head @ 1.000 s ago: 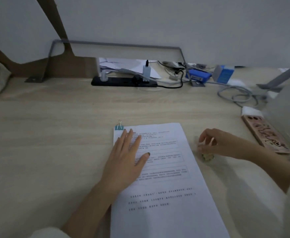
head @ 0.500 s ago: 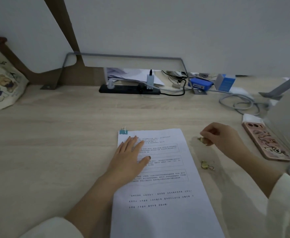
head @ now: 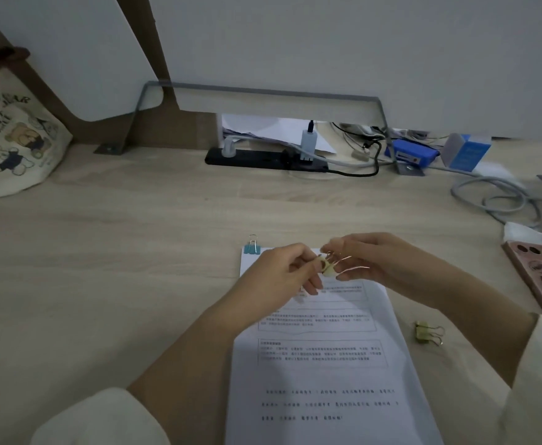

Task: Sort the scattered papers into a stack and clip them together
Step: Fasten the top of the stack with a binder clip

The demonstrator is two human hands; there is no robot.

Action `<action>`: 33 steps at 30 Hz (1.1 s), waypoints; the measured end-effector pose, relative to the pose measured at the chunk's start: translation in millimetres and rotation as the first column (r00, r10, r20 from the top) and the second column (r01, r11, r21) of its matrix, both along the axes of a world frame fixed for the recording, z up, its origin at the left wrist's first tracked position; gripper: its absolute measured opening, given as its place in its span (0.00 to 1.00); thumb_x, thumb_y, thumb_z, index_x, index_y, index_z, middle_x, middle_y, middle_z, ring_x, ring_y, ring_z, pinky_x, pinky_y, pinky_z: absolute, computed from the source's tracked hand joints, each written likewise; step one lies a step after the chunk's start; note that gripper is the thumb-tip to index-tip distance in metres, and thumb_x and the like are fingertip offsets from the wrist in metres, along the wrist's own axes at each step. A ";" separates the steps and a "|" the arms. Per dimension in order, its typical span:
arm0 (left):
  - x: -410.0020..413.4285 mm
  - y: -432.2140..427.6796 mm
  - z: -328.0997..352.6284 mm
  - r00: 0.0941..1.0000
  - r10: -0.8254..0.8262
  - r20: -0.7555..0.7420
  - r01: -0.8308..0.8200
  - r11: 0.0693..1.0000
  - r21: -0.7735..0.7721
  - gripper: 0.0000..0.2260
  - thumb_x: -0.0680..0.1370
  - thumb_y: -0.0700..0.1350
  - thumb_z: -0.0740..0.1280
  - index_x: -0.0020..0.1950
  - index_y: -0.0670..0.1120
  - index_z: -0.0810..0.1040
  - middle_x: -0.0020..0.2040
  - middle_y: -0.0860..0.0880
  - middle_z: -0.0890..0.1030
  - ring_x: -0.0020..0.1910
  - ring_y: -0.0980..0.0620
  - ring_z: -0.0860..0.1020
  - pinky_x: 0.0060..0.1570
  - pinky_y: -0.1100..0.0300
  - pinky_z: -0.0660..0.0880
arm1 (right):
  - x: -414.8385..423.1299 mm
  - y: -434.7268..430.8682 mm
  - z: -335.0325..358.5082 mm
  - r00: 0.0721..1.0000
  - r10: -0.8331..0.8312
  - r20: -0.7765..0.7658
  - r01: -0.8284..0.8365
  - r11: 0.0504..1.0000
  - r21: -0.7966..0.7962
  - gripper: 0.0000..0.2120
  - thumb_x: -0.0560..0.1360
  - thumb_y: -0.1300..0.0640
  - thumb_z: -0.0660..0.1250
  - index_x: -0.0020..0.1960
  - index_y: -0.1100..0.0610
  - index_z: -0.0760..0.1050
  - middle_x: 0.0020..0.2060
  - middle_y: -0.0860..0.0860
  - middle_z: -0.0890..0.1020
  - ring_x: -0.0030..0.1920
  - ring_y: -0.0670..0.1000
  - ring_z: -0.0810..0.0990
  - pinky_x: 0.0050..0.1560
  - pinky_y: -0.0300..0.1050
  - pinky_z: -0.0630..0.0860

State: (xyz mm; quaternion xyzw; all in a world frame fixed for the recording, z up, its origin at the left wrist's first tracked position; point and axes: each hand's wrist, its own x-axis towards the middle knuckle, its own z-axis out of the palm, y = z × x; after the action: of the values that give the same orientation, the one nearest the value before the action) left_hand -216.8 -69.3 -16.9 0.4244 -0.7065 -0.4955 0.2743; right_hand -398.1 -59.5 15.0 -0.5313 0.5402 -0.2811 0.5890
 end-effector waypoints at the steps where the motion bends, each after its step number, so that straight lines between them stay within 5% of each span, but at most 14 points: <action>1: 1.9 -3.9 -1.3 0.999 0.018 -0.034 -0.017 1.000 0.012 0.06 0.79 0.44 0.62 0.45 0.46 0.76 0.36 0.54 0.82 0.36 0.58 0.81 0.45 0.58 0.78 | -0.3 -2.9 -0.8 1.000 0.014 0.002 -0.014 1.000 0.014 0.22 0.69 0.48 0.67 0.55 0.63 0.79 0.47 0.56 0.82 0.46 0.49 0.80 0.49 0.37 0.78; 4: 5.1 -14.3 -2.3 0.997 0.025 -0.070 -0.023 0.999 0.036 0.05 0.79 0.43 0.62 0.45 0.46 0.76 0.36 0.54 0.81 0.34 0.61 0.80 0.38 0.68 0.75 | 0.3 -13.1 -6.4 1.000 0.005 0.029 -0.006 0.999 0.044 0.20 0.69 0.50 0.67 0.53 0.64 0.80 0.45 0.55 0.82 0.45 0.49 0.80 0.48 0.37 0.79; 11: 6.3 -33.1 -6.9 1.000 0.014 0.020 -0.015 0.999 0.030 0.05 0.78 0.45 0.63 0.49 0.46 0.77 0.39 0.57 0.79 0.39 0.61 0.77 0.44 0.68 0.73 | 1.4 -37.4 -16.8 0.993 0.004 0.122 -0.015 0.996 0.086 0.20 0.72 0.53 0.65 0.57 0.67 0.77 0.48 0.58 0.81 0.46 0.50 0.80 0.48 0.36 0.79; 15: 14.1 -59.6 -7.0 0.858 0.065 0.509 0.114 0.943 -0.312 0.18 0.75 0.57 0.64 0.62 0.52 0.71 0.58 0.57 0.73 0.58 0.58 0.70 0.59 0.60 0.65 | -3.1 -51.0 -19.1 0.999 -0.044 0.013 0.044 0.998 0.048 0.21 0.68 0.50 0.68 0.54 0.65 0.79 0.51 0.59 0.83 0.46 0.51 0.82 0.49 0.35 0.80; 19: 7.6 -81.0 -8.9 0.609 -0.065 0.791 0.333 0.926 -0.180 0.26 0.70 0.62 0.68 0.62 0.50 0.69 0.60 0.52 0.72 0.59 0.52 0.70 0.59 0.56 0.63 | -8.2 -61.7 -25.1 0.989 -0.043 -0.143 0.050 0.997 0.051 0.23 0.64 0.47 0.69 0.51 0.62 0.81 0.49 0.58 0.85 0.52 0.54 0.83 0.53 0.37 0.79; 25: -5.8 -103.7 -4.3 0.576 -0.298 0.761 0.295 0.944 0.145 0.17 0.71 0.56 0.70 0.49 0.45 0.73 0.45 0.50 0.72 0.42 0.50 0.70 0.36 0.60 0.63 | -10.0 -62.8 -39.3 0.992 -0.042 -0.115 0.055 0.992 0.110 0.21 0.65 0.48 0.70 0.50 0.63 0.82 0.48 0.58 0.85 0.46 0.49 0.83 0.48 0.33 0.79; 33: 2.2 -111.2 -0.4 0.716 -0.368 0.594 0.299 0.930 0.215 0.08 0.77 0.50 0.64 0.50 0.48 0.78 0.41 0.59 0.76 0.43 0.58 0.74 0.48 0.63 0.70 | -4.0 -79.4 -24.5 0.921 0.061 -0.386 -0.127 0.981 -0.149 0.07 0.71 0.57 0.70 0.44 0.61 0.81 0.39 0.53 0.85 0.36 0.41 0.82 0.38 0.28 0.75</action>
State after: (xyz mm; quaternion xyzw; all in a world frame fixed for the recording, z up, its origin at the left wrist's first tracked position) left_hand -214.5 -180.4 -17.4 0.4434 -0.7951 -0.4035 -0.0916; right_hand -402.1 -138.9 -9.6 -0.6496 0.5915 -0.1898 0.4384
